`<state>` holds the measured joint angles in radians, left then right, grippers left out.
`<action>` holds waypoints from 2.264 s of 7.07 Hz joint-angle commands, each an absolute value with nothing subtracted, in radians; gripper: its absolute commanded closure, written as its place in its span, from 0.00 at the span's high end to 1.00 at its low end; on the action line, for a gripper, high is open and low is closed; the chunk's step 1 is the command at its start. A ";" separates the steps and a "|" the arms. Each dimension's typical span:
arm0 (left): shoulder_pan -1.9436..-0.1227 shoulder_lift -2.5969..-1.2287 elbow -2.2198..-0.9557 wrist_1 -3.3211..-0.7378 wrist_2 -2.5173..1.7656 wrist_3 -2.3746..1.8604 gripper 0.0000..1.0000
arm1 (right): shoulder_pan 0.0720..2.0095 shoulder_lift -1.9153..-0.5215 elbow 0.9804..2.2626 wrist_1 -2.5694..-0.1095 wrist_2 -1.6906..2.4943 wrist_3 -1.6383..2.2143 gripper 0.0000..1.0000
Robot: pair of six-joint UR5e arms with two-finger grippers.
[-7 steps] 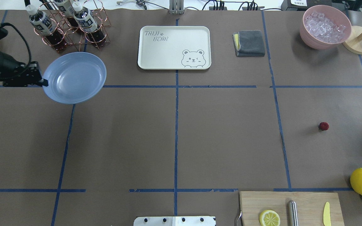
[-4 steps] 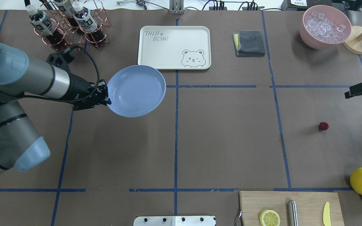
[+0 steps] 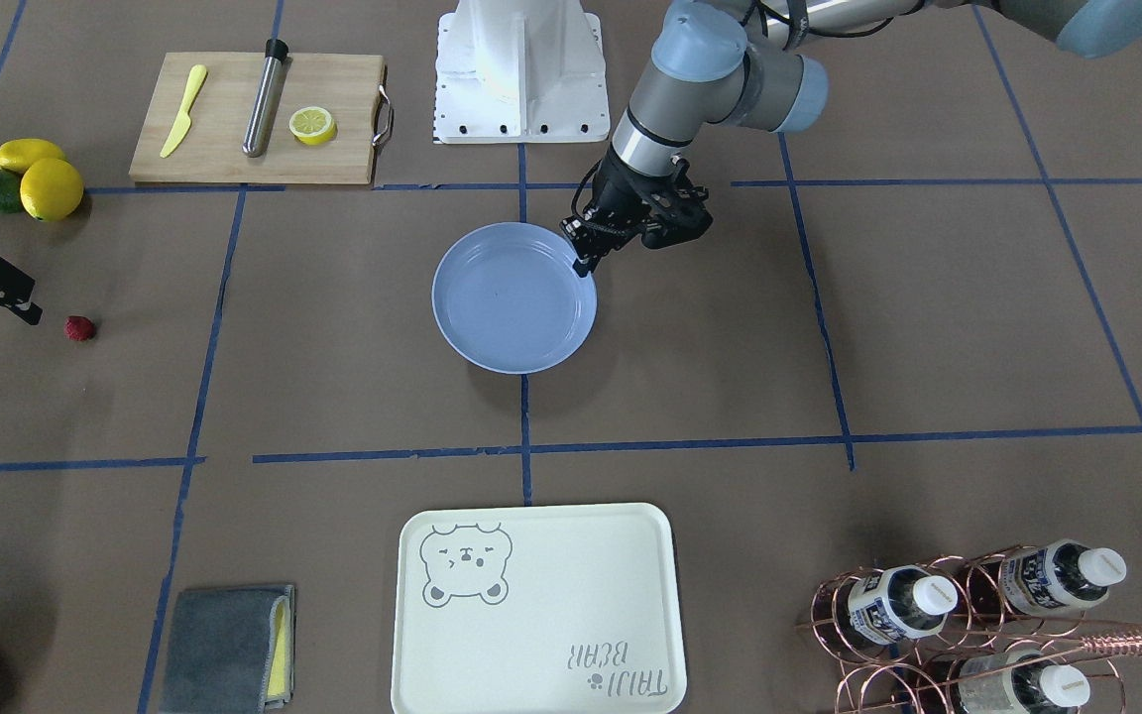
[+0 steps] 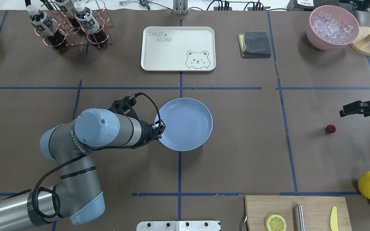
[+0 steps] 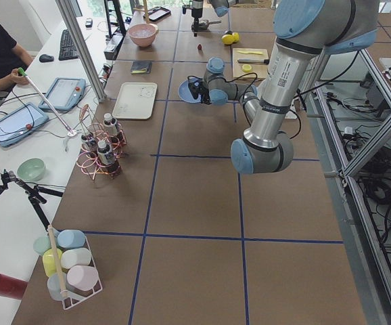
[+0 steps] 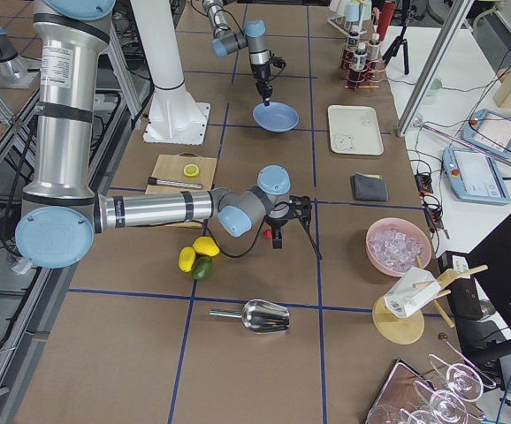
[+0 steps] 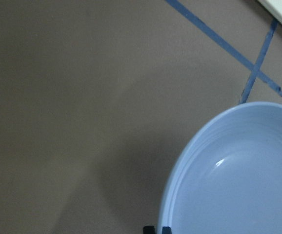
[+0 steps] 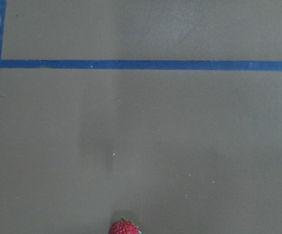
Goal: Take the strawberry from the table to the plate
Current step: 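Slide the plate to table center with left gripper while right arm reaches out, then release the plate with the left gripper while the right grasps the strawberry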
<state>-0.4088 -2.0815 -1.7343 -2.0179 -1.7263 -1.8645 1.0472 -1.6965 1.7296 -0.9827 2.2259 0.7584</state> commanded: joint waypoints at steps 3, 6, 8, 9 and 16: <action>-0.397 -2.075 -1.698 -2.017 -1.712 -1.855 0.85 | 1.019 -1.697 1.741 -0.982 2.206 0.782 1.00; -0.440 -2.053 -1.759 -2.014 -1.720 -1.798 1.00 | 0.935 -1.691 1.740 -0.983 2.136 0.784 1.00; -0.460 -2.051 -1.807 -1.946 -1.721 -1.781 1.00 | 0.872 -1.671 1.730 -0.983 2.074 0.822 1.00; -0.465 -2.051 -1.812 -1.939 -1.721 -1.769 1.00 | 0.859 -1.669 1.718 -0.985 2.060 0.822 1.00; -0.480 -2.051 -1.819 -1.937 -1.721 -1.766 1.00 | 0.867 -1.683 1.730 -0.989 2.071 0.807 0.00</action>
